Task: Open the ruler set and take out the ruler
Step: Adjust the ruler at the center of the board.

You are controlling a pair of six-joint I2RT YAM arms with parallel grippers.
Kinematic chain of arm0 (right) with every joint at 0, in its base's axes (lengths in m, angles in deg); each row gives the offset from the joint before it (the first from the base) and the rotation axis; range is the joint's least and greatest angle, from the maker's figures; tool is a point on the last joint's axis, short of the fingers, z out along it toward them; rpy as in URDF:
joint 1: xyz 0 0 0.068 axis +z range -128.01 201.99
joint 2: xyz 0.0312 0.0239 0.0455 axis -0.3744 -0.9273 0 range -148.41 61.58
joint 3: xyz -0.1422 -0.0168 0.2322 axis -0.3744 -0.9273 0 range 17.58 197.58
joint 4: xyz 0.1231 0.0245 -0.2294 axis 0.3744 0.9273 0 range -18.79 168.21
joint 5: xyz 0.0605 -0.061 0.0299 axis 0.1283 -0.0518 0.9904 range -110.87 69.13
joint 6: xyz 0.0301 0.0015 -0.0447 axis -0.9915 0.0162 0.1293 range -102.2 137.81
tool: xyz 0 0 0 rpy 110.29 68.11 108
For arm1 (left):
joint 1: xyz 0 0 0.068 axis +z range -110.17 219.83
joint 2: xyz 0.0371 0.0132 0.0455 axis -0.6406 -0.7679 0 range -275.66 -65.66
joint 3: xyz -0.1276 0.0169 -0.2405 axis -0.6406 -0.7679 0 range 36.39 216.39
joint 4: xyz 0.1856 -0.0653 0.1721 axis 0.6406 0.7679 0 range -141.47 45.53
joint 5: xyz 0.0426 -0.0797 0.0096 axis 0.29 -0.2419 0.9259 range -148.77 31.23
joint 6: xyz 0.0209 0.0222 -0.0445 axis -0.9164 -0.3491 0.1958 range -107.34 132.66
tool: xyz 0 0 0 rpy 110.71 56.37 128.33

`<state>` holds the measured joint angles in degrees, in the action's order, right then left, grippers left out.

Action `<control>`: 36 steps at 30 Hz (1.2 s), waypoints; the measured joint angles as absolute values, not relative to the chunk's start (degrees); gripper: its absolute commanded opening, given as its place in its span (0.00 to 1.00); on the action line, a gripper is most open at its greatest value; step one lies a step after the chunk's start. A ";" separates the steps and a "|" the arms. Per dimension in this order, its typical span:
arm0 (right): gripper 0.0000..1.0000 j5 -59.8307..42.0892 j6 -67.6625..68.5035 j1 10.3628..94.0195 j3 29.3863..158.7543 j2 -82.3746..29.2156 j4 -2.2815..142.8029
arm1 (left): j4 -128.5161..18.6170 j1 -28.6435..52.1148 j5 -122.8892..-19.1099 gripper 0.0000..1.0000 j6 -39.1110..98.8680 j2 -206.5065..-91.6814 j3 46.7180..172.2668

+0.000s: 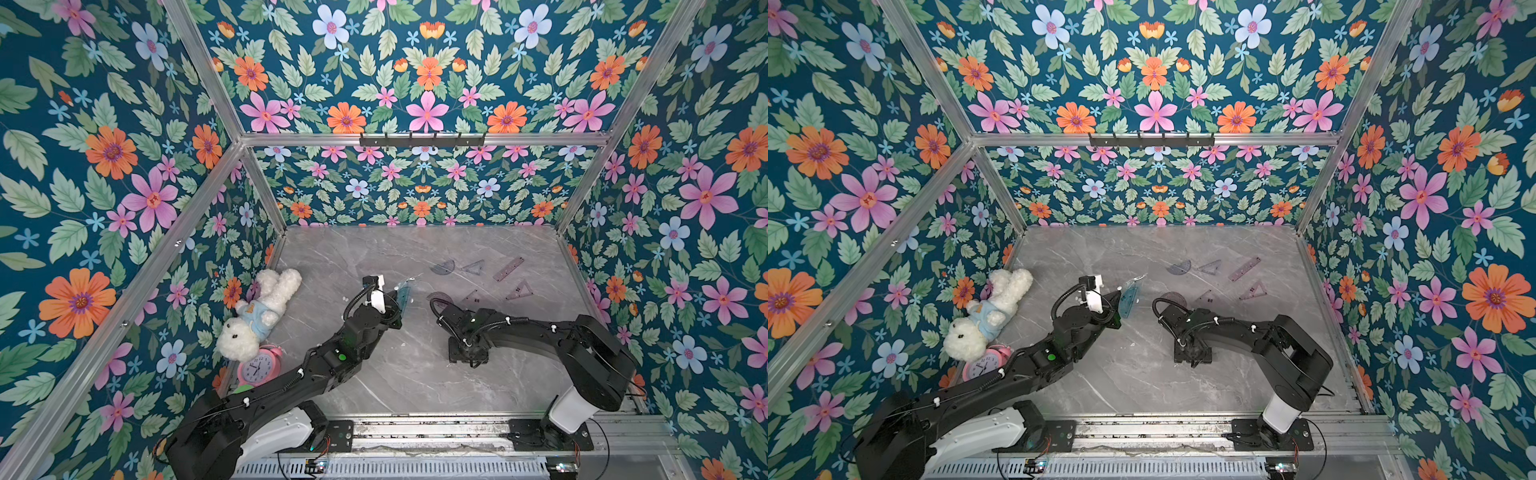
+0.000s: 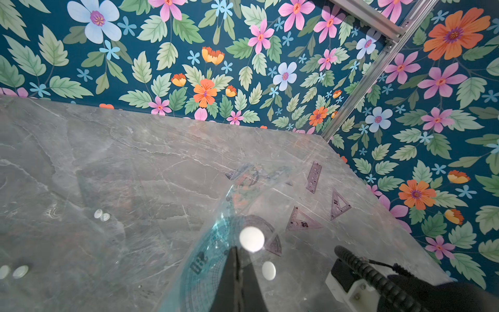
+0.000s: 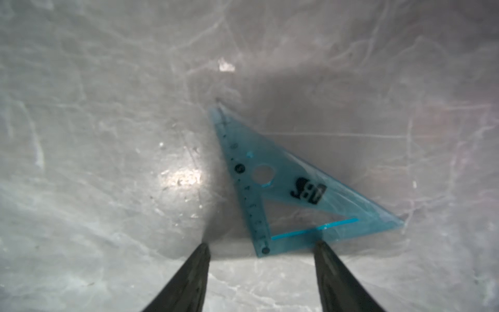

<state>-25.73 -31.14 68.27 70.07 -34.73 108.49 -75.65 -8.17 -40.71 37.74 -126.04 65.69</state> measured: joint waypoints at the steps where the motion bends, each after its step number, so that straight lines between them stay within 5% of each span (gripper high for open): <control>1: 0.54 -25.75 -31.86 67.90 70.05 -34.77 108.55 | -75.54 -8.13 -40.71 0.00 37.74 -125.96 65.67; 14: 0.52 -29.14 -32.50 59.59 66.73 -33.00 103.05 | -75.46 -7.30 -40.95 0.00 37.72 -125.87 65.71; 24: 0.51 -21.21 -29.79 53.28 68.50 -33.00 104.79 | -74.97 -7.30 -41.62 0.00 37.72 -125.63 66.52; 36: 0.54 -29.19 -25.00 51.44 69.33 -32.32 102.35 | -74.58 -7.30 -42.61 0.00 37.94 -125.78 66.56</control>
